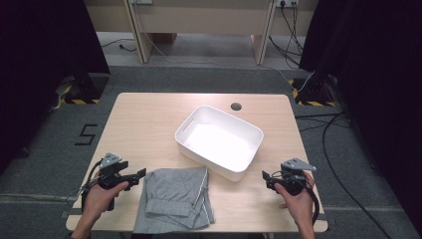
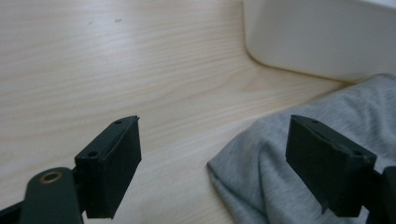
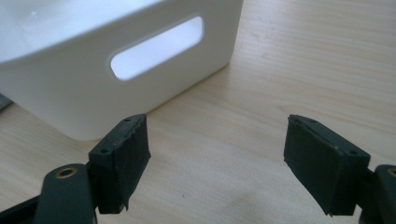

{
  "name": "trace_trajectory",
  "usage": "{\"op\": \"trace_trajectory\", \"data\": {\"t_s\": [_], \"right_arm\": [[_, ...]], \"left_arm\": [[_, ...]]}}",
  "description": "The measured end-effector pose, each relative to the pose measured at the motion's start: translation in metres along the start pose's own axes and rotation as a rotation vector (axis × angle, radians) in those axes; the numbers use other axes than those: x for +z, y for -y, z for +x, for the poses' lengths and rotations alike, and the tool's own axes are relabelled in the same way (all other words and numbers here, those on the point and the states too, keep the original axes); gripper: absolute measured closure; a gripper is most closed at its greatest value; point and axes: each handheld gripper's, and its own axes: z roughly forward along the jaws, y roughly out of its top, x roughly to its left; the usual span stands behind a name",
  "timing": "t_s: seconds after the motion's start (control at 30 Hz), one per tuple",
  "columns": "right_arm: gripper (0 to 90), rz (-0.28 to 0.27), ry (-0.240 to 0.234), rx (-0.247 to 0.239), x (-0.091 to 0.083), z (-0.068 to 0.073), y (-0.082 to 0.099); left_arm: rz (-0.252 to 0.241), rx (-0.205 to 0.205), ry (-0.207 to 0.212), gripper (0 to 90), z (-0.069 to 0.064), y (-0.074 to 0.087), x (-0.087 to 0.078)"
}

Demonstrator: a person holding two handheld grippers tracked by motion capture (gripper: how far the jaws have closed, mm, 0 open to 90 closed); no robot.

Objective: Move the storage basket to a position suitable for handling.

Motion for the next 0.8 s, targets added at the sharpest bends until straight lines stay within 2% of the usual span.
{"op": "trace_trajectory", "data": {"t_s": [0.13, 0.17, 0.2, 0.23, 0.33, 0.4, 0.47, 0.6, 0.7, 0.8], "right_arm": [[24.8, -0.015, -0.002, -0.002, -0.001, 0.004, -0.009], [25.3, -0.024, -0.008, 0.001, -0.002, 0.005, -0.011], [25.7, -0.036, -0.007, 0.008, -0.004, 0.006, -0.014], [25.7, -0.036, -0.007, 0.008, -0.004, 0.006, -0.014], [25.7, -0.065, -0.012, -0.001, -0.010, 0.011, -0.024], [25.6, -0.077, -0.037, -0.010, -0.011, 0.017, -0.032], [25.7, -0.080, -0.050, -0.022, -0.008, 0.022, -0.036], [25.7, -0.081, -0.065, -0.039, -0.004, 0.030, -0.042], [25.7, -0.080, -0.057, -0.046, -0.002, 0.035, -0.044], [25.7, -0.076, -0.092, -0.051, 0.004, 0.041, -0.047]], "left_arm": [[-0.025, 0.003, 0.028, 18.7, -0.003, -0.020, 0.001], [-0.025, 0.003, 0.028, 19.4, -0.003, -0.020, 0.001], [-0.037, 0.008, 0.033, 20.1, -0.007, -0.030, 0.004], [-0.037, 0.008, 0.033, 20.8, -0.007, -0.030, 0.004], [-0.034, 0.021, 0.068, 22.9, -0.017, -0.042, 0.013], [-0.023, 0.036, 0.086, 24.4, -0.025, -0.048, 0.019], [-0.023, 0.058, 0.094, 25.7, -0.034, -0.056, 0.025], [-0.017, 0.081, 0.109, 26.9, -0.044, -0.069, 0.033], [-0.012, 0.083, 0.116, 27.0, -0.047, -0.075, 0.037], [-0.011, 0.064, 0.133, 28.1, -0.051, -0.085, 0.050]]}}
